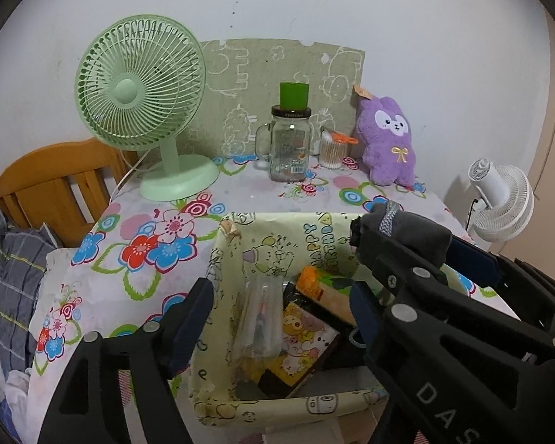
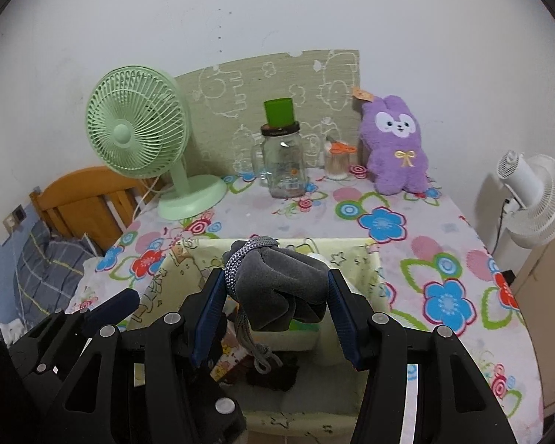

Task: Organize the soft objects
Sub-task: 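Lower the plastic bag into the box with the left tool while the right tool lowers the grey cloth in, then open both tools to release the bag and cloth, then withdraw from the box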

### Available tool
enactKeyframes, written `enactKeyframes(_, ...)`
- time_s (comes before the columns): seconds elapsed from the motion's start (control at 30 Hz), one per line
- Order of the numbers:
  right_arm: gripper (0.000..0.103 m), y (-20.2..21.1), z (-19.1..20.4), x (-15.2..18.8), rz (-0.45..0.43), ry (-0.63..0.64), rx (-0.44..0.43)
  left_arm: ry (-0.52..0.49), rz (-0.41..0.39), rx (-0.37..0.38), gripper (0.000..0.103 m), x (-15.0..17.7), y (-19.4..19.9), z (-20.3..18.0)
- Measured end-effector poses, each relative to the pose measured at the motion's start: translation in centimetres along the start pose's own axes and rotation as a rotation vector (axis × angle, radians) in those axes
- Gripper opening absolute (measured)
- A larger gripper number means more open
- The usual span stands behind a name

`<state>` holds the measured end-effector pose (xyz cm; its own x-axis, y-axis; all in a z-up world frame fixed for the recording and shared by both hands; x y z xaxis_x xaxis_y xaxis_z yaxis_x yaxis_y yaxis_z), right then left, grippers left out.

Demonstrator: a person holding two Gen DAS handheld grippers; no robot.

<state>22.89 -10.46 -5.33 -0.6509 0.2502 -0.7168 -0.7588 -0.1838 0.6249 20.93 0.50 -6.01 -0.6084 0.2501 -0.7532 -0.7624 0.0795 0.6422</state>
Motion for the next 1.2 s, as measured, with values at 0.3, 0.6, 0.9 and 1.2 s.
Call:
enactKeyframes(0.3, 0.081, -1.4, 0.7, 0.2, 0.006, 0.027, -0.02, 0.008, 0.02, 0.012, 0.086, 0.4, -0.6, 0.7)
enactKeyframes(0.6, 0.089, 0.4, 0.1, 0.3, -0.014, 0.025, 0.016, -0.025, -0.006, -0.011, 0.094, 0.3, 0.9, -0.2)
enactKeyframes(0.9, 0.097, 3.7, -0.2, 0.8, -0.063, 0.013, 0.032, -0.042, -0.045, -0.023, 0.101, 0.5, 3.6, -1.3)
enactKeyframes(1.2, 0.097, 7.3, -0.4, 1.5, -0.118, 0.023, 0.045, -0.043, -0.079, -0.02, 0.103, 1.1, 6.2, -2.4)
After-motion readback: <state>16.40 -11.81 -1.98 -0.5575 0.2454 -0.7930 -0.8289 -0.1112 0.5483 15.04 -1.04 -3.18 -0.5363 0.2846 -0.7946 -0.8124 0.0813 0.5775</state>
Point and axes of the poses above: each gripper's, at about its wrist camera, not at the fingertips, and y roughly against the way its jaws point, z to its left, x to its underside, the point moved 1 cm from there along -y, roughly the way its jaws point, and after that the axes turned 14 degrees about -y, right-handed, at the moved point
